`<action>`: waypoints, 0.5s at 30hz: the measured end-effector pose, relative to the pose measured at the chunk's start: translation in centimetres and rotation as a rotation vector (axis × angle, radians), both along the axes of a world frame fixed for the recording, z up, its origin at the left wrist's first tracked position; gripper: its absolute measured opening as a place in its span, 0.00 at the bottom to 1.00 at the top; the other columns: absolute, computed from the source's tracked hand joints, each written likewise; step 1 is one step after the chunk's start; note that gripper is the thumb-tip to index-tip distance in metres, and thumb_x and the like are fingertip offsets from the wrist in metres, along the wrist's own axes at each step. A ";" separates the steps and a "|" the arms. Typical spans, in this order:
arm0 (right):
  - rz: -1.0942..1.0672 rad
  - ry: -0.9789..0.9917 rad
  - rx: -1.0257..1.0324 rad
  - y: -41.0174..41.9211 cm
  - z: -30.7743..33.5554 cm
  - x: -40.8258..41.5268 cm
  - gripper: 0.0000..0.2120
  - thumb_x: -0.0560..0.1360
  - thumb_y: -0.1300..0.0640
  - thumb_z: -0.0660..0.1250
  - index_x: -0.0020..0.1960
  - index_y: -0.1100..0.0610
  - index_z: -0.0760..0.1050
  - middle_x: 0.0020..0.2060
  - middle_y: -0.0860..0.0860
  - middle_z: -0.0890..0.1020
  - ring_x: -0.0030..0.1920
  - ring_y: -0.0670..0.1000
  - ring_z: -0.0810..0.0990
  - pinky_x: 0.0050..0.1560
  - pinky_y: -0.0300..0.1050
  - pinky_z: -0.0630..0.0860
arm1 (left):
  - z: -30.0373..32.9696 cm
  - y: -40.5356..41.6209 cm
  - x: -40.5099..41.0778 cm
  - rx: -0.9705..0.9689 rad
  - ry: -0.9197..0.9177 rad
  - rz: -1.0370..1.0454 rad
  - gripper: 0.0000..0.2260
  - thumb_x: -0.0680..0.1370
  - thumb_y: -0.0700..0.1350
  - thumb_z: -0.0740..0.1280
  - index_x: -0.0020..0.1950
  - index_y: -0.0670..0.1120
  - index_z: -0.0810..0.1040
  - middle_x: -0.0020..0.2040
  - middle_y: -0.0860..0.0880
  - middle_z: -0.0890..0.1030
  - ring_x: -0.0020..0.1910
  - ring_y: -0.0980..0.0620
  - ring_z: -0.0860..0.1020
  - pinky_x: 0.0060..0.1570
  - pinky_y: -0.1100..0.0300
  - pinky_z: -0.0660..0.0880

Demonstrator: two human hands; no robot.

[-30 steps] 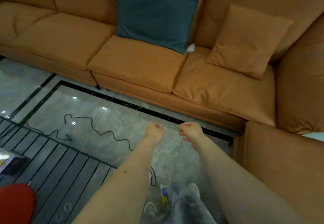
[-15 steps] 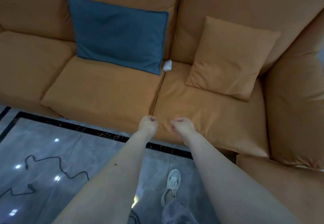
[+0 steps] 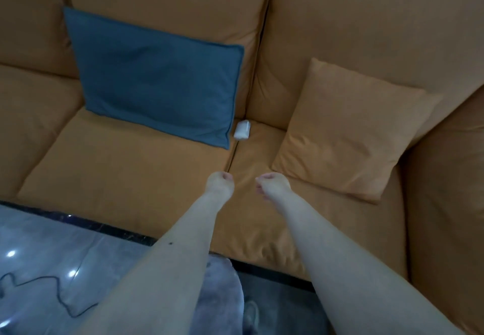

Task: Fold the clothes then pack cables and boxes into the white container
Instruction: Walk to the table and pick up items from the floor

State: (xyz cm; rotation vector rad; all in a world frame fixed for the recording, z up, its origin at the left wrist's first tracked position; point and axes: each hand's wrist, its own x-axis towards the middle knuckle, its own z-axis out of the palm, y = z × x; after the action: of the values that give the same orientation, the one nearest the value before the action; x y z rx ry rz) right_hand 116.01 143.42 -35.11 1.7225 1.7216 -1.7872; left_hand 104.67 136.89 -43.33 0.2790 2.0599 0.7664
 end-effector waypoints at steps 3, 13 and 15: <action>-0.099 -0.062 0.089 4.1 -3.7 -2.8 0.13 0.77 0.56 0.64 0.58 0.61 0.76 0.49 0.56 0.81 0.55 0.56 0.80 0.57 0.49 0.76 | -1.1 3.6 -2.1 0.004 -0.022 0.080 0.14 0.81 0.44 0.58 0.62 0.42 0.77 0.60 0.43 0.79 0.59 0.44 0.78 0.64 0.49 0.73; -0.119 -0.078 0.067 15.8 -9.7 -12.1 0.11 0.75 0.56 0.66 0.56 0.58 0.77 0.47 0.55 0.81 0.52 0.54 0.81 0.56 0.48 0.77 | -6.2 14.8 -9.8 -0.022 -0.051 0.073 0.14 0.80 0.39 0.56 0.61 0.38 0.77 0.60 0.39 0.78 0.59 0.41 0.77 0.63 0.49 0.74; -0.113 -0.093 0.081 18.1 -11.6 -13.3 0.09 0.75 0.56 0.65 0.55 0.56 0.78 0.48 0.55 0.81 0.51 0.54 0.80 0.54 0.47 0.76 | -8.1 16.4 -10.6 -0.046 -0.057 0.084 0.14 0.79 0.38 0.56 0.59 0.38 0.78 0.59 0.38 0.78 0.58 0.40 0.78 0.61 0.48 0.74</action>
State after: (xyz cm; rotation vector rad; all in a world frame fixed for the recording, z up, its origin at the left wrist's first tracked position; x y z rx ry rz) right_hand 102.73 161.48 -46.71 1.9400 1.7136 -1.6717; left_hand 94.09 153.26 -51.45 0.1443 2.0430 0.7674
